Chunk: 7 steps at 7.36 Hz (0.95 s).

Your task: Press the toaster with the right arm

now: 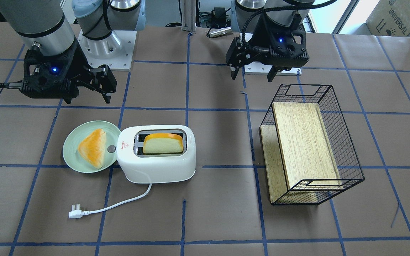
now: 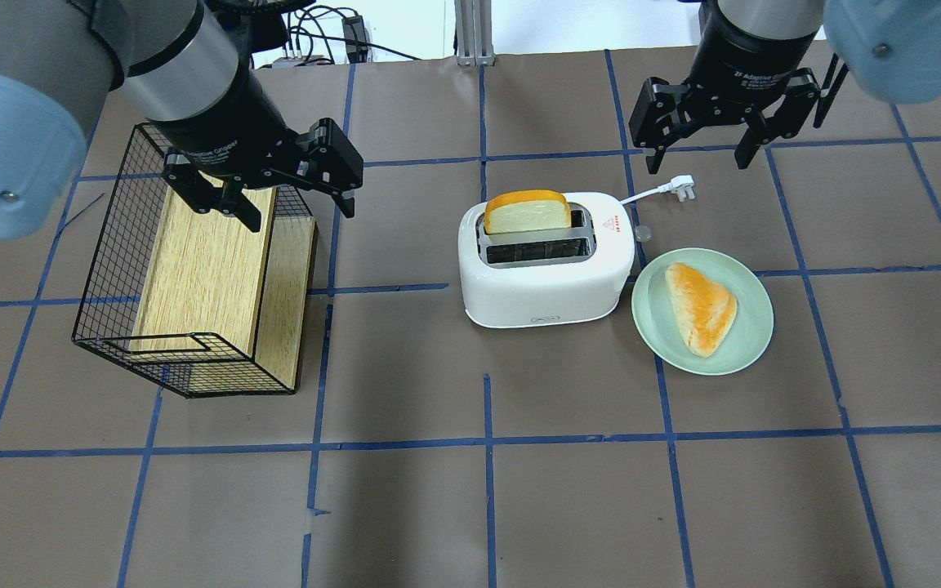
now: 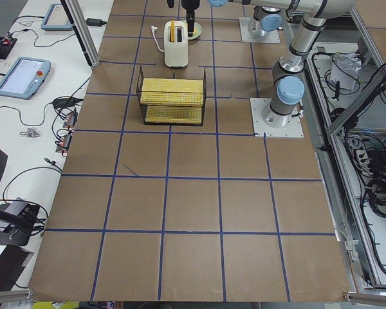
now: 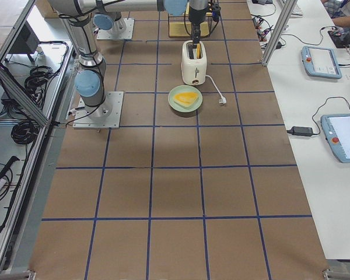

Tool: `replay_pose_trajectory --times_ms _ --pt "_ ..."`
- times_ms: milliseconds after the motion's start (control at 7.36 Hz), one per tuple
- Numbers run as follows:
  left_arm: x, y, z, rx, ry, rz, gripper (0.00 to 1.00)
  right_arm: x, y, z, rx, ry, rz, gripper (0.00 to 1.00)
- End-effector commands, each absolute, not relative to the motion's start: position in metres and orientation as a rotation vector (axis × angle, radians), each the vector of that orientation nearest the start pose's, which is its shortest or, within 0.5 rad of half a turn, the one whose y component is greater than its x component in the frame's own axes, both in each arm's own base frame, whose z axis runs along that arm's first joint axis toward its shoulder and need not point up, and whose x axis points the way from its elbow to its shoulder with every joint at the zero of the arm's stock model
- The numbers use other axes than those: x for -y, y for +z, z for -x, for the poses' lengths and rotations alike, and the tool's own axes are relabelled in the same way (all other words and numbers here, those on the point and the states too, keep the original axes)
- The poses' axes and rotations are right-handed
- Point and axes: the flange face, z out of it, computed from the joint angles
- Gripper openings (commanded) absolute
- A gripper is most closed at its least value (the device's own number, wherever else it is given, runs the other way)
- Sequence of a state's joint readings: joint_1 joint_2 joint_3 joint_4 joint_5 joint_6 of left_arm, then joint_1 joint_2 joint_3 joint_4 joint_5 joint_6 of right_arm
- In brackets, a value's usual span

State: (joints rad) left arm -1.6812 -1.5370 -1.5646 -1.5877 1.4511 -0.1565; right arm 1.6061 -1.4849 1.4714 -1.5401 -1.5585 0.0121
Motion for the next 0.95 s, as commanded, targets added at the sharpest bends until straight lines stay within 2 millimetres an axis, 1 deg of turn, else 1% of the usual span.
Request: replay_pose_trajectory --times_ms 0,136,272,407,679,815 --pt "0.461 0.506 0.197 -3.262 -0.011 0.073 1.00 0.522 0.490 -0.153 -3.131 0.027 0.038 0.93" --pt "0.461 0.506 0.197 -3.262 -0.011 0.073 1.00 0.521 0.489 -0.153 -3.131 0.032 0.038 0.94" --pt "0.461 0.506 0.197 -3.262 -0.011 0.073 1.00 0.521 0.489 -0.153 -3.129 0.032 0.052 1.00" --pt "0.461 0.506 0.197 -3.262 -0.011 0.073 1.00 0.521 0.488 -0.153 -3.134 0.041 0.055 1.00" --pt "0.461 0.506 0.197 -3.262 -0.011 0.073 1.00 0.520 0.498 -0.150 -3.117 -0.016 0.027 1.00" --pt "0.461 0.506 0.197 -3.262 -0.011 0.073 1.00 0.521 0.495 -0.156 -3.051 -0.007 0.031 1.00"
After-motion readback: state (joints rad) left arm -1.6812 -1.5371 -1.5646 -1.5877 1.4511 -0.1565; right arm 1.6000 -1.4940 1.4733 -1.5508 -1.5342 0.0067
